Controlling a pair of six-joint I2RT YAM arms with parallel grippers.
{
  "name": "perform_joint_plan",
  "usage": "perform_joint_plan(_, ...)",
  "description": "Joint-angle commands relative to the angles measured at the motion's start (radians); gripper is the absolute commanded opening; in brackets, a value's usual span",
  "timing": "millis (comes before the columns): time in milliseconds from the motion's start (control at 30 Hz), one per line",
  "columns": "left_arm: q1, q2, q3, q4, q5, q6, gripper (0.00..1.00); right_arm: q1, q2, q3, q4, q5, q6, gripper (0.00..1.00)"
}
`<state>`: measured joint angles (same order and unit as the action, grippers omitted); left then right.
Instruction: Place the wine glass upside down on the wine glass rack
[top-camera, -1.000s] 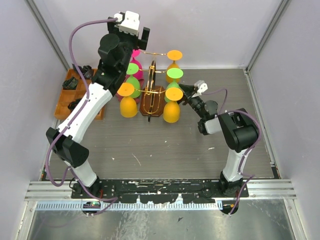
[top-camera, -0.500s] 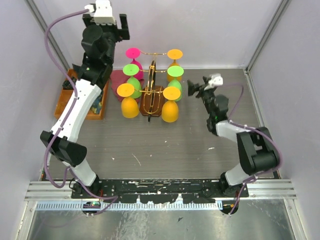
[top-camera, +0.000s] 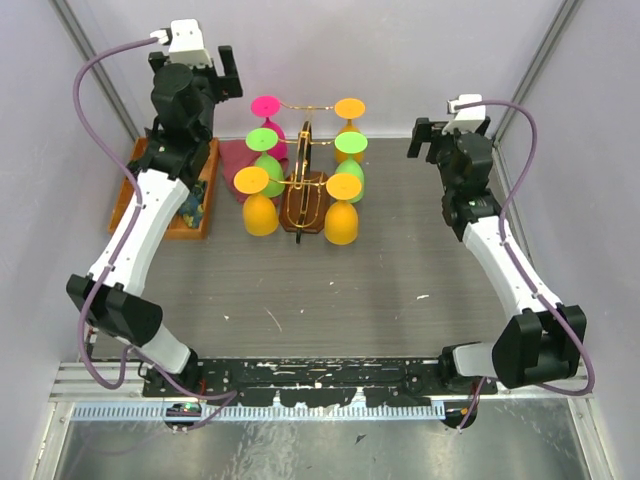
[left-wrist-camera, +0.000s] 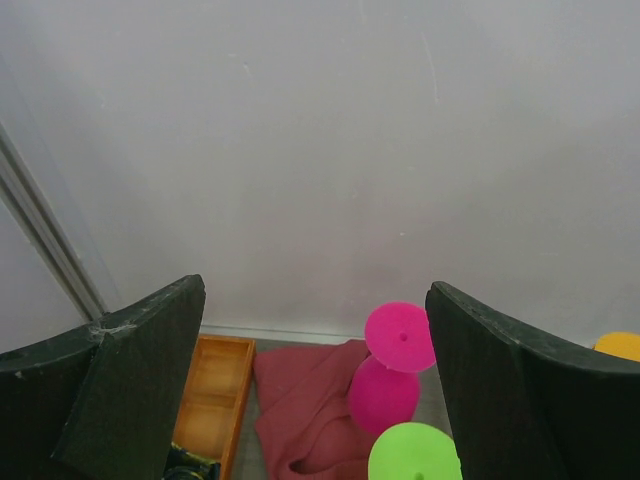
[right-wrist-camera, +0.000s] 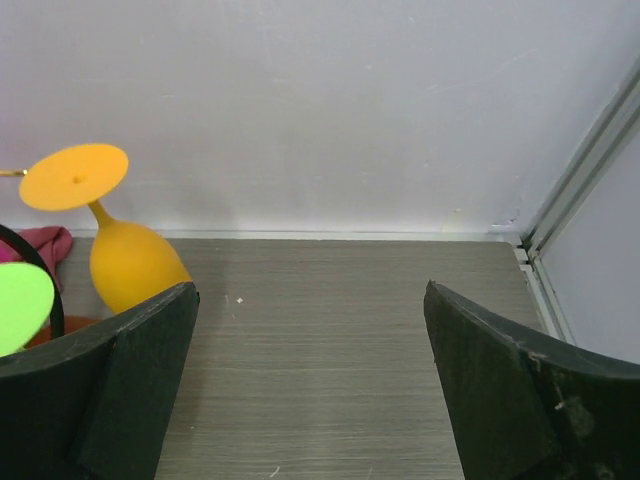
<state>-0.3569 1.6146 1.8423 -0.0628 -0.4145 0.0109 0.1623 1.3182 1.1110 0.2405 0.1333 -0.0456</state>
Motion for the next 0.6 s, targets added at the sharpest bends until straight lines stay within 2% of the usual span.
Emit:
perform_joint_plan(0, 0.001, -0.073, -0.066, 0.043, -0.018, -0.018, 0.98, -0.003, -0.026, 0.170, -0.150, 0.052, 0.045, 1.00)
perform_joint_plan(67, 0.000, -0.090, -0.094, 0.046, -0.020, -0.023, 0.98, -0.004, -0.003, 0.276, -0.249, 0.053, 0.034, 1.00)
perform_joint_plan(167, 0.000, -0.117, -0.131, 0.053, -0.022, -0.026, 0.98, -0.003, -0.011, 0.334, -0.277, 0.062, 0.022, 1.00)
perform_joint_plan(567, 0.002, -0.207, -0.240, 0.079, -0.043, -0.026, 0.98, -0.003, -0.113, 0.298, -0.210, 0.015, -0.018, 1.00)
